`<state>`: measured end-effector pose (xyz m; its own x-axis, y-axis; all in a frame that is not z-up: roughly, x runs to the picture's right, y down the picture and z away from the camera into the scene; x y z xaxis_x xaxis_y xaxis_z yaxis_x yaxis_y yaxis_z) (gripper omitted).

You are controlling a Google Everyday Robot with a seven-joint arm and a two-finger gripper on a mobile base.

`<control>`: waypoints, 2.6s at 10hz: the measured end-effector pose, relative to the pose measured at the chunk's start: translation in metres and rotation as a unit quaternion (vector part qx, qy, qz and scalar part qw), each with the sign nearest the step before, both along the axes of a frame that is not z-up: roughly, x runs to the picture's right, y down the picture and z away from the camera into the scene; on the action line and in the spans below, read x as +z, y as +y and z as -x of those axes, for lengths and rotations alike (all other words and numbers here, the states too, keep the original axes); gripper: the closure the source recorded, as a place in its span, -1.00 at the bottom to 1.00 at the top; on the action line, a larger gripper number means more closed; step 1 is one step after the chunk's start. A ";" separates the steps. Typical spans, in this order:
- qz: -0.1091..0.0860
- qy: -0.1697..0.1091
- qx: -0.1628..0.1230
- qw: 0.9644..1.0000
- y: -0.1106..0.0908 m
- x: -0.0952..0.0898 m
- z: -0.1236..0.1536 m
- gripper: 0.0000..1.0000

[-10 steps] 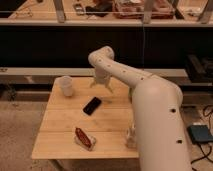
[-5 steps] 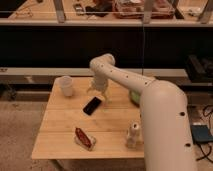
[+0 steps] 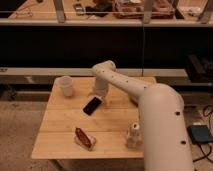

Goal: Place the eraser in the ceramic cup

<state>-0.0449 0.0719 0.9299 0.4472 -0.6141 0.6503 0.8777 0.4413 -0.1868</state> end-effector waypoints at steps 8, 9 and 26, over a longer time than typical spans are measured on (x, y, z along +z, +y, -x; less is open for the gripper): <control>0.037 0.021 -0.005 0.999 0.004 0.031 0.021 0.11; 0.038 0.025 -0.002 0.999 -0.003 0.031 0.020 0.32; 0.069 0.105 0.121 0.985 -0.096 -0.029 0.025 1.00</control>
